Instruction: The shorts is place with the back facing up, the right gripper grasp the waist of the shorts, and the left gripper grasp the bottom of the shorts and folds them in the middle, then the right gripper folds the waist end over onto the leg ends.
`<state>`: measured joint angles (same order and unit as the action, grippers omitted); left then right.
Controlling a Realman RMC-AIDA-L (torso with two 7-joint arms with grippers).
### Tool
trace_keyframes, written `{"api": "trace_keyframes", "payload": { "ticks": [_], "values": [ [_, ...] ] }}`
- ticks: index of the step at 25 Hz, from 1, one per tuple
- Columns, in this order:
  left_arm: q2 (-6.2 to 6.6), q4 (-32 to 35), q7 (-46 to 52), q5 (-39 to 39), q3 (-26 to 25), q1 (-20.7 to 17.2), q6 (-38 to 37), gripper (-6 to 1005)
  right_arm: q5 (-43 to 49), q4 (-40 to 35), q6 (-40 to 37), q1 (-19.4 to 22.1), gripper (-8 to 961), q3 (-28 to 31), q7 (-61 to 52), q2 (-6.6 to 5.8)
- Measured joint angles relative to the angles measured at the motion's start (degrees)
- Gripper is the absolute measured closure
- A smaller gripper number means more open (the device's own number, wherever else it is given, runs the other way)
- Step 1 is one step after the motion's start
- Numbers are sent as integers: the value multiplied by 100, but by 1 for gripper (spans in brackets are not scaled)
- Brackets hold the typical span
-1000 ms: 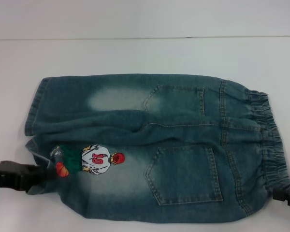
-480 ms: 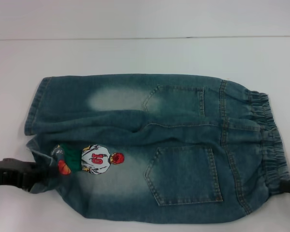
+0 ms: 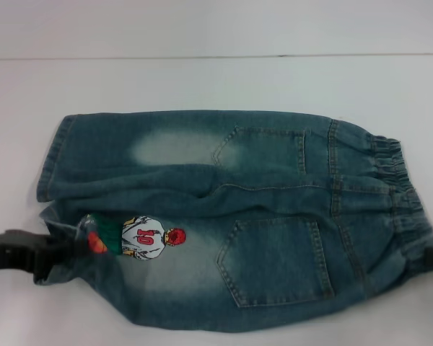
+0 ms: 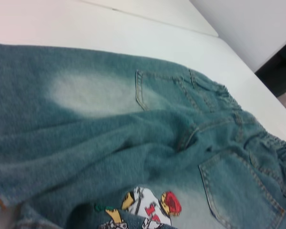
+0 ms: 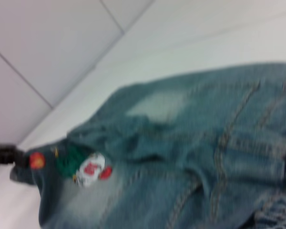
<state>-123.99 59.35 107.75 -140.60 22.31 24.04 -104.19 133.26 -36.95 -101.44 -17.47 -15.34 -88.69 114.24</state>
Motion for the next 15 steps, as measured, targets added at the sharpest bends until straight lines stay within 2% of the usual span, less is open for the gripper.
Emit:
{"api": "trace_keyframes", "payload": {
  "ticks": [9,15],
  "values": [
    [18,2,0,607,-563,-23,209,939,-845,54,-205,-54,907,202,-282,-52],
    [68,-4,48,1019,-647,50,346,939,-1436,68,-122,-133,907,207,-481,-1]
  ]
}}
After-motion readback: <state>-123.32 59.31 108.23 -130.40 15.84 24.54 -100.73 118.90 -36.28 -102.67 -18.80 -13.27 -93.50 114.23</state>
